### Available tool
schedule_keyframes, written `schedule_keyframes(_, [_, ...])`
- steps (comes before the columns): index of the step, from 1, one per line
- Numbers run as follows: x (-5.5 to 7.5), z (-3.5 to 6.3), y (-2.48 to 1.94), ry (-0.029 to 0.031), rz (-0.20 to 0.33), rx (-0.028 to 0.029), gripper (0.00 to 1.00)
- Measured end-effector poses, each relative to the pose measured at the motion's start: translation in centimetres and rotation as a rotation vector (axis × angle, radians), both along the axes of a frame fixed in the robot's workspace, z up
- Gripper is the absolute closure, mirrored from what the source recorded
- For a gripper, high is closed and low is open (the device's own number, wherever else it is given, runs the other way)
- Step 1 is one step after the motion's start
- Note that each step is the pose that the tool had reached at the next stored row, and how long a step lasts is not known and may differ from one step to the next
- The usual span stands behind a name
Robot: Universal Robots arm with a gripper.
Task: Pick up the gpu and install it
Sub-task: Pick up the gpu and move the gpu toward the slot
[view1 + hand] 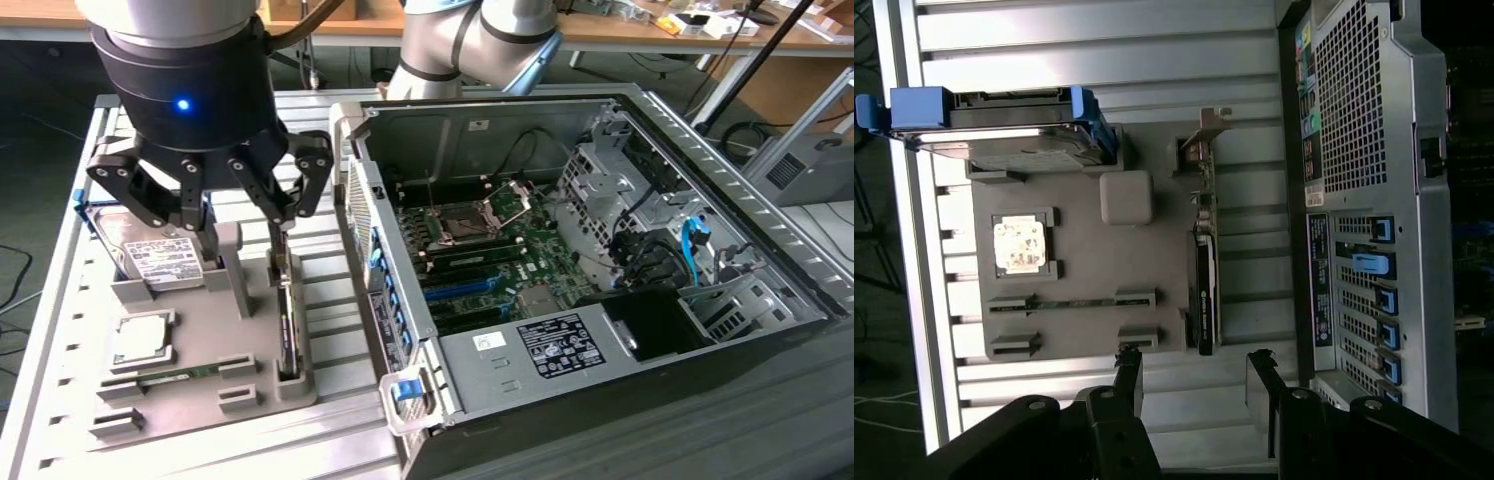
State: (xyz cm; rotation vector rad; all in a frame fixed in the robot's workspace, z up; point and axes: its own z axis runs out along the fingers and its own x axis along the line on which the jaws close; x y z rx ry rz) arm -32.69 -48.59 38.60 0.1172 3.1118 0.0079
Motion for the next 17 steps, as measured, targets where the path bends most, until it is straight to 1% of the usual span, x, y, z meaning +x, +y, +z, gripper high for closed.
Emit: schedule_keyframes(17, [0.0,-1.1,-0.02,0.0001,0.0,-0.0001,0.46])
